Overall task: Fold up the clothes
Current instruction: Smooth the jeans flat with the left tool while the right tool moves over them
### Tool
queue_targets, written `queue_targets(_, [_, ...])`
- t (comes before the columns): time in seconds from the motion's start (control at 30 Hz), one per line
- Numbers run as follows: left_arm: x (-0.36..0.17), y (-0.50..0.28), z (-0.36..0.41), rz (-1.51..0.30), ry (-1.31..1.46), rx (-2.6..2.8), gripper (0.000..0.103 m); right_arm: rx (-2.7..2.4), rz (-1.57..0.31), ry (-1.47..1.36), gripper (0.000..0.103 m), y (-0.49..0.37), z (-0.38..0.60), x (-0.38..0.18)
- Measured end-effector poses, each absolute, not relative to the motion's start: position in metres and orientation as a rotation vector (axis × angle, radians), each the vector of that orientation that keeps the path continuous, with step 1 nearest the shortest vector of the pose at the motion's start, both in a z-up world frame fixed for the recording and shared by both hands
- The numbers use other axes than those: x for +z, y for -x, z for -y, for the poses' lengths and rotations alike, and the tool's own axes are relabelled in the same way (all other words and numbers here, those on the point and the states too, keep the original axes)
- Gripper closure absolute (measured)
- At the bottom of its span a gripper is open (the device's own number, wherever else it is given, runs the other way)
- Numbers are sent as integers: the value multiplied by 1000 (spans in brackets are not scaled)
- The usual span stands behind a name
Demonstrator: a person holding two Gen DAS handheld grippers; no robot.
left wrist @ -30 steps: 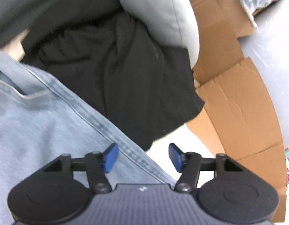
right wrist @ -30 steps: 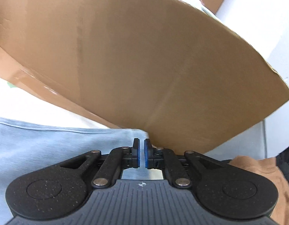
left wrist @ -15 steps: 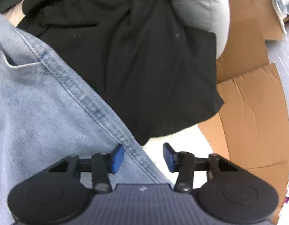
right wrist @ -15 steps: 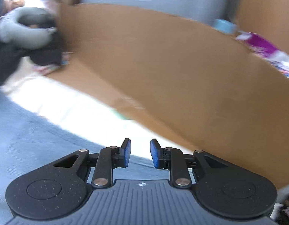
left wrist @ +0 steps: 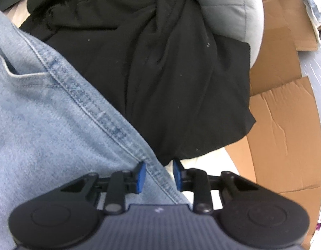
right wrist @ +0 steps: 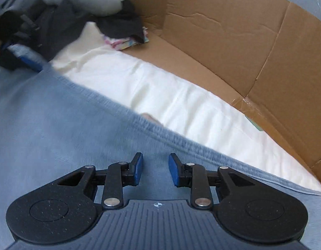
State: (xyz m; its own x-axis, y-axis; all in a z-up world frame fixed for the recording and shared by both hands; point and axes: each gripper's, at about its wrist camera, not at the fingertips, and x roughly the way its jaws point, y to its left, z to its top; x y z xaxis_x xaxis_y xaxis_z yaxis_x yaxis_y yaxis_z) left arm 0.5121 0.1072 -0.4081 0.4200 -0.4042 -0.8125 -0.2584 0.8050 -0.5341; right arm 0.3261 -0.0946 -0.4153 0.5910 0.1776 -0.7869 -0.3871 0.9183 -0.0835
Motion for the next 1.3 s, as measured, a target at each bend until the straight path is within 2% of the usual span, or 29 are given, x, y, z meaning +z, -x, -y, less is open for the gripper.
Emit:
queue_targets(0.1, [-402, -506, -102, -1148, 617, -122, 74, 294, -896, 241, 69, -335, 91, -411])
queue_targets(0.2, [-396, -497, -91, -1151, 589, -186, 89, 272, -893, 257, 70, -337, 89, -407])
queue_targets(0.5, [-404, -475, -21, -1197, 292, -370, 90, 271, -893, 212, 70, -358, 87, -410])
queue_targets(0.7, [-420, -463, -15, -1160, 179, -370, 100, 261, -884, 98, 71, -344, 119, -389])
queue_targets(1.03, [-429, -457, 4, -1118, 114, -360, 100, 71, -865, -5, 69, -296, 214, -359])
queue_targets(1.3, [-423, -447, 15, -1122, 83, -343, 99, -176, -879, -67, 69, -236, 299, -359])
